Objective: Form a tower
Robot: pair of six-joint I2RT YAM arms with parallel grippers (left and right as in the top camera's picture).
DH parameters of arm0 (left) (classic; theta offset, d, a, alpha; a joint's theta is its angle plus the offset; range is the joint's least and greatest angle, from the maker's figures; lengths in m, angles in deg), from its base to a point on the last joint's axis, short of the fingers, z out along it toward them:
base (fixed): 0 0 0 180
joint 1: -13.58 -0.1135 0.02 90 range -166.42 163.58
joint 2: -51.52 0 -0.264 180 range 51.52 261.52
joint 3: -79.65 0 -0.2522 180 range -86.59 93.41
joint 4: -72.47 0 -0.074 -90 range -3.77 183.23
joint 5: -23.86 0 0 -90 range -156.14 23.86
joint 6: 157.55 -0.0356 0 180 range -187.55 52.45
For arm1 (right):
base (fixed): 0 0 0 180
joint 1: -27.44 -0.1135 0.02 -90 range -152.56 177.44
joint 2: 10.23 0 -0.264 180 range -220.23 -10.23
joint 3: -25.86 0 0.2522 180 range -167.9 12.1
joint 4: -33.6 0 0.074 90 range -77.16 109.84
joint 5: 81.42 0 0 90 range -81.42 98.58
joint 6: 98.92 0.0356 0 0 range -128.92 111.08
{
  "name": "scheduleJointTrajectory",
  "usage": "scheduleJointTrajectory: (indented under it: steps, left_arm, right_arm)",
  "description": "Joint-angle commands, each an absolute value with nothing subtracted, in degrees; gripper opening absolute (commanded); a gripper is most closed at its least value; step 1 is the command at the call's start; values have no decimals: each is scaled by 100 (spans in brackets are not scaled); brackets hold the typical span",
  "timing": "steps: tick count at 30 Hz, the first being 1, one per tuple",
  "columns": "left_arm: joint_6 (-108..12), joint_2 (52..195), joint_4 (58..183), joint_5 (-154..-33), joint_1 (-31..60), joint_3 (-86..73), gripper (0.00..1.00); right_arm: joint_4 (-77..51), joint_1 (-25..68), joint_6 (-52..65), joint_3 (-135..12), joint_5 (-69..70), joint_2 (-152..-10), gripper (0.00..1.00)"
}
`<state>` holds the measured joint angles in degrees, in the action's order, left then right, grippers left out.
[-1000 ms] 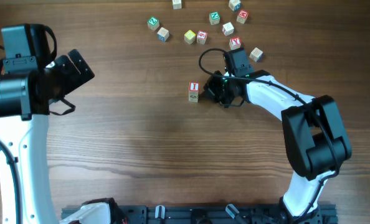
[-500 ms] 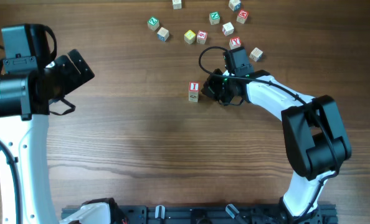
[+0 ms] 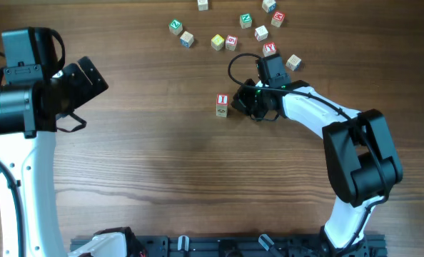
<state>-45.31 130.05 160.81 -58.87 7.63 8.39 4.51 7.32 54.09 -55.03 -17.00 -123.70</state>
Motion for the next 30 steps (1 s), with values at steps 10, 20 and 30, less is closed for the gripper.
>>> scheduleJointTrajectory:
  steps: [10,20,30]
  left_arm:
    - [-4476,12922,16066,-5857,741,832,100]
    - [-4474,12922,16066,-5857,741,832,100]
    - [-4474,12922,16066,-5857,741,832,100]
  right_arm:
    - [392,660,5422,-5462,-1696,-12514,5]
    - [418,634,5424,-5462,-1718,-12514,5]
    - [464,631,5422,-5462,-1739,-12514,5]
